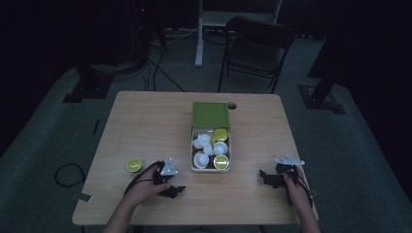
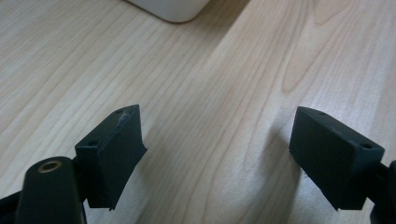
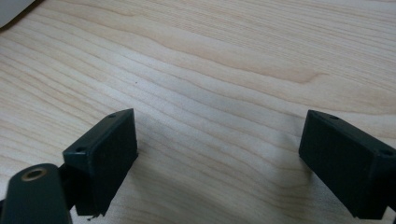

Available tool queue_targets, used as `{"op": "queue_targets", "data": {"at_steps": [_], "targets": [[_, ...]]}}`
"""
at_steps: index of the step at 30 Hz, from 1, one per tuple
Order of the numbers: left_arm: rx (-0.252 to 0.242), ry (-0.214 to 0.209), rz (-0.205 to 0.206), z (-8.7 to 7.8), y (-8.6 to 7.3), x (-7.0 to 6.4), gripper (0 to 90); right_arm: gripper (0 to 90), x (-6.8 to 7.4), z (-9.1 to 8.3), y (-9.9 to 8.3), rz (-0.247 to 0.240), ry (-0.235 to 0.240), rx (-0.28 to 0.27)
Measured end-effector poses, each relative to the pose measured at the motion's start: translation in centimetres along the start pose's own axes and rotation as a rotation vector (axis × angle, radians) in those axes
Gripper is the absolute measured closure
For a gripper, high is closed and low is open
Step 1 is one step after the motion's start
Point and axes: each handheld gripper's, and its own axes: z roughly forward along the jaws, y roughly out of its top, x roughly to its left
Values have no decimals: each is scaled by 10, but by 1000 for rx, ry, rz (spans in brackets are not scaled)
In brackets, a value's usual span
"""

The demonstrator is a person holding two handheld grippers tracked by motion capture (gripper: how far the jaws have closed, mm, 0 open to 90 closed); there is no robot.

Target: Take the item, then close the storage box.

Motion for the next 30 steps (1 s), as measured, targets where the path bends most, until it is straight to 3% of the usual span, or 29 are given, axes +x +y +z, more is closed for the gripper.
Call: {"op": "queue_targets", "data": {"at_steps": [5,14,17,20,26,27,30], "targets": [[-60,-4,-2,6,-4,-2,95,109,0,0,0,0,1,0],[-59,-5,1,6,-4,-2,85,108,0,0,1,-4,4,1],[-58,13,-18,7,-3,-3,86,109,0,0,0,-3,3,2],[-65,-4,-9,6,-4,-3,86,109,2,0,0,-4,1,0],[-105,-33,-17,-3,2,-2,87,109,12,-2,2,-29,11,0],[-108,-33,-16,-5,3,-2,87,108,17,-4,5,-60,22,2],[-140,-29,-10,-9,7,0,87,108,23,-9,10,-86,63,-2]]}}
